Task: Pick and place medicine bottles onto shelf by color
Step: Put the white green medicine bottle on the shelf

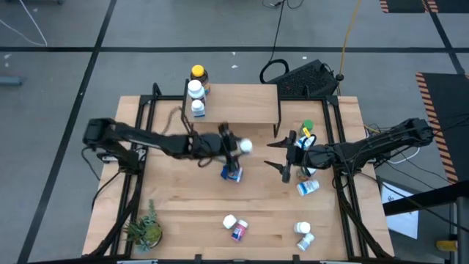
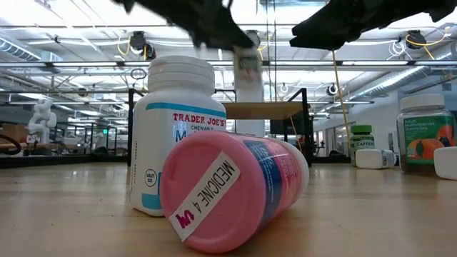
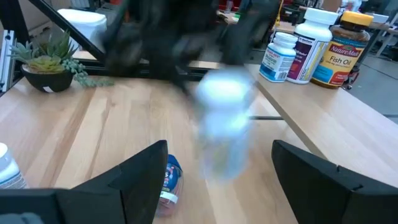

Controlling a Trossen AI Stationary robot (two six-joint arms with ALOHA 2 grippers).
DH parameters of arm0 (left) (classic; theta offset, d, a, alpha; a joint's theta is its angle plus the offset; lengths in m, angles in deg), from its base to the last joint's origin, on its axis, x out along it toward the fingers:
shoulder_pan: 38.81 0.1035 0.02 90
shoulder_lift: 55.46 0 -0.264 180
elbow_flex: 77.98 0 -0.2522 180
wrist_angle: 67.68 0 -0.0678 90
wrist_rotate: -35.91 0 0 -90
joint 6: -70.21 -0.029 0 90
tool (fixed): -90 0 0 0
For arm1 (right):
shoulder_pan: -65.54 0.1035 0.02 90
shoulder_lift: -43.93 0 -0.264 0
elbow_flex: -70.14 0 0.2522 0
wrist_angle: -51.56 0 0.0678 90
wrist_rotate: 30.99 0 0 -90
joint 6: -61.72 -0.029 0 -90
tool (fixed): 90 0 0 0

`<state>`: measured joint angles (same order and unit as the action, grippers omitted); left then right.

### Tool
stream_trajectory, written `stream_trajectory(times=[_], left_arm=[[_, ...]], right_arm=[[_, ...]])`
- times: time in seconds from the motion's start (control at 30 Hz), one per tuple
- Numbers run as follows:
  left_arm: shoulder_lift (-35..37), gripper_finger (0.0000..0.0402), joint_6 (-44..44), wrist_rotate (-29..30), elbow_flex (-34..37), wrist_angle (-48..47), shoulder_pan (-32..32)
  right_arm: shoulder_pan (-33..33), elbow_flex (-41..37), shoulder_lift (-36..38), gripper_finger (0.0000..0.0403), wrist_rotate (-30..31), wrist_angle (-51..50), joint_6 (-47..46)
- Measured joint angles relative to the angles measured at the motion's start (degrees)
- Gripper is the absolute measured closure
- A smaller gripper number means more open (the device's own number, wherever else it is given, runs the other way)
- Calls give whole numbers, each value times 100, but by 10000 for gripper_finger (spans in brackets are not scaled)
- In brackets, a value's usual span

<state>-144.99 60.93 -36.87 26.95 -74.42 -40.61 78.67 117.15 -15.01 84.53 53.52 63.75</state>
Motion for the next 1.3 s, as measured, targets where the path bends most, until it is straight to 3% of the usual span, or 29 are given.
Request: stream_trajectory(times=[0.23, 0.53, 0.8, 1.07, 1.3], left_arm=[[276, 206, -303, 293, -1394, -1861, 1063], [-54, 193, 76, 303, -1549, -1954, 2204], [-333, 188, 298, 151, -1491, -2164, 2443], [-319, 174, 227, -374, -1491, -2229, 2439], [-299, 172, 209, -375, -1491, -2322, 2439]], right_arm=[[-4, 2, 0, 122, 0, 236, 82], [9, 2, 2, 122, 0, 110, 62], [9, 2, 2, 122, 0, -17, 46], [9, 2, 2, 122, 11, -5, -142], [9, 2, 2, 122, 18, 29, -266]])
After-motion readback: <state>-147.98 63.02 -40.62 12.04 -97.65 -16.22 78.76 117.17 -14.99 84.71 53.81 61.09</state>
